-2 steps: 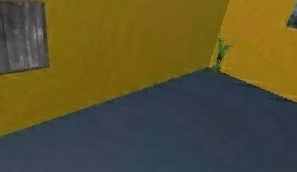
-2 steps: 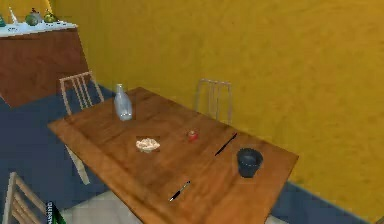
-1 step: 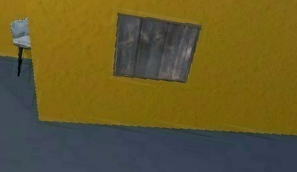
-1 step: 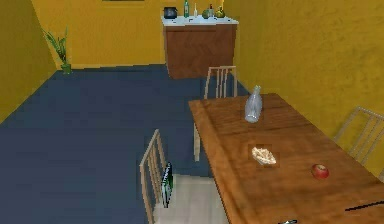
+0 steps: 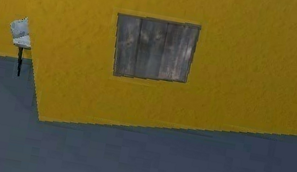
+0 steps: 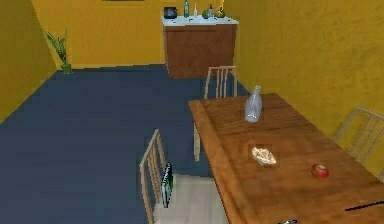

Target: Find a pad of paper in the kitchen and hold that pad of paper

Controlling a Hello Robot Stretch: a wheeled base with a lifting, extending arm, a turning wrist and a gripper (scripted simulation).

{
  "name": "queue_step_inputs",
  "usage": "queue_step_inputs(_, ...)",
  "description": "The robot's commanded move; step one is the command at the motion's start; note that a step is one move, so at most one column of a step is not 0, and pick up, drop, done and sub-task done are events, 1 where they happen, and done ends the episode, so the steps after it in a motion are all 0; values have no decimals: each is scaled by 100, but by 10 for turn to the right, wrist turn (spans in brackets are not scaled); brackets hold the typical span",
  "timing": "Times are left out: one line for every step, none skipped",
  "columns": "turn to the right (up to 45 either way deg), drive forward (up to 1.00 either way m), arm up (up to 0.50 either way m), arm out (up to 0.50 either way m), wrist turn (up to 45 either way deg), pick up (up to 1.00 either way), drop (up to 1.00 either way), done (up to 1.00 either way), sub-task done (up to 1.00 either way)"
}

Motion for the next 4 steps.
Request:
queue_step_inputs(0,0,0,42,0,0,0,0,0)
queue_step_inputs(0,0,0,0,450,0,0,0,0)
queue_step_inputs(0,0,0,0,450,0,0,0,0)
queue_step_inputs(0,0,0,0,450,0,0,0,0)
